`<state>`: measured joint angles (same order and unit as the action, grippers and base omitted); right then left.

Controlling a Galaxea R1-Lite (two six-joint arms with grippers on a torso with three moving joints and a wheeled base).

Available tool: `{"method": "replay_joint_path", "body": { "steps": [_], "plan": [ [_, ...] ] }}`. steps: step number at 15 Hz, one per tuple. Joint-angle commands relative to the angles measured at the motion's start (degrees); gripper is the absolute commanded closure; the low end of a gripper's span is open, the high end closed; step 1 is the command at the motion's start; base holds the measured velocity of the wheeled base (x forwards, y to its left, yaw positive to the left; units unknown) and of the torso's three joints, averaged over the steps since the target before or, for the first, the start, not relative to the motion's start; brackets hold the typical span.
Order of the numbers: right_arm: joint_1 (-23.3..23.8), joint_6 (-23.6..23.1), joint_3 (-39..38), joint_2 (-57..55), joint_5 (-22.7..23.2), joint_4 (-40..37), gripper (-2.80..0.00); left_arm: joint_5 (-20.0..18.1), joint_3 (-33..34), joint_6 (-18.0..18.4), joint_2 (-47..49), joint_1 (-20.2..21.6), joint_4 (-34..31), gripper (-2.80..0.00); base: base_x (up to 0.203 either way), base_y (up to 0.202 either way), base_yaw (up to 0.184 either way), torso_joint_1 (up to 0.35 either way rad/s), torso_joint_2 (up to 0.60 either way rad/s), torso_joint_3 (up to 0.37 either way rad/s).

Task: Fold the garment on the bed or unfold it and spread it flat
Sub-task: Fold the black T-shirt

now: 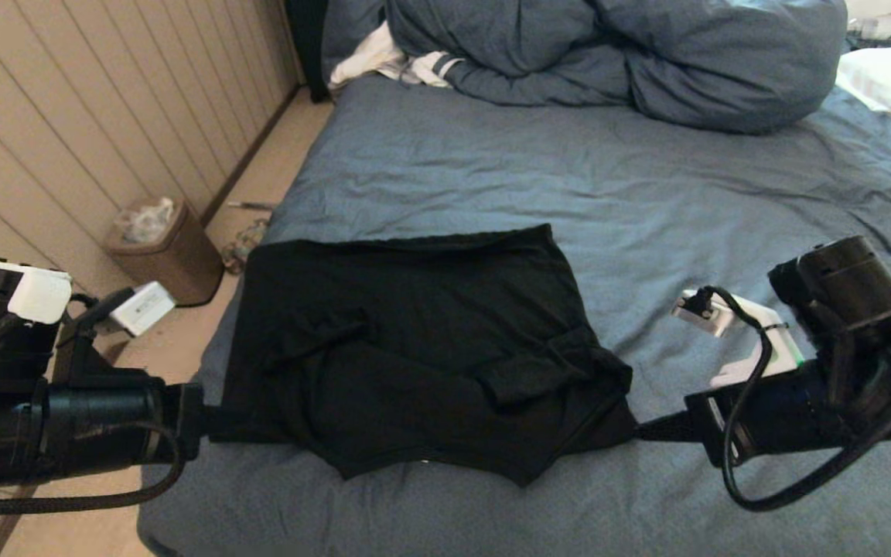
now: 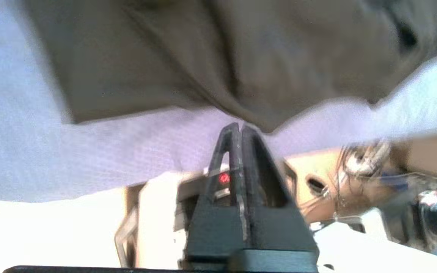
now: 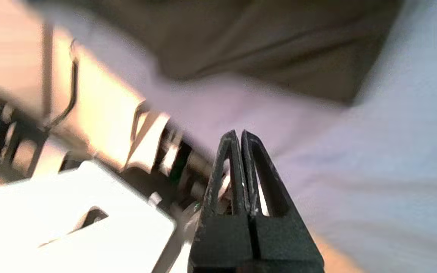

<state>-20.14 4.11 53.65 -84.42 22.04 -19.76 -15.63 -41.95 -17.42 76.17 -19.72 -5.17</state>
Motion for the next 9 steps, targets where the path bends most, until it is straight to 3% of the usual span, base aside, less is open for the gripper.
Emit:
{"method": "replay_joint_path", "body": {
  "steps": [1,5,6,9],
  "plan": [
    [-4.30,2.32,-2.72,-0.43,0.26,0.12,0.00,-0.15,0.77,-0.28,2.83,-4.15,0.14,0.00,0.000,0.000,0.000,0.000,0.00,0.000],
    [-9.17,4.13,-2.94,-5.90,0.15,3.14,0.00,-0.10,1.06,-1.15,8.73,-7.78,4.51,0.00,0.000,0.000,0.000,0.000,0.00,0.000],
    [-10.89,4.80,-2.72,-7.60,-0.04,4.59,-2.80,-0.10,0.96,-1.32,10.24,-8.09,6.07,0.00,0.000,0.000,0.000,0.000,0.00,0.000],
    [-13.94,5.48,-2.48,-12.26,-0.99,9.66,-2.80,-0.10,0.37,-1.39,12.28,-9.11,8.98,0.00,0.000,0.000,0.000,0.000,0.00,0.000]
  ]
}}
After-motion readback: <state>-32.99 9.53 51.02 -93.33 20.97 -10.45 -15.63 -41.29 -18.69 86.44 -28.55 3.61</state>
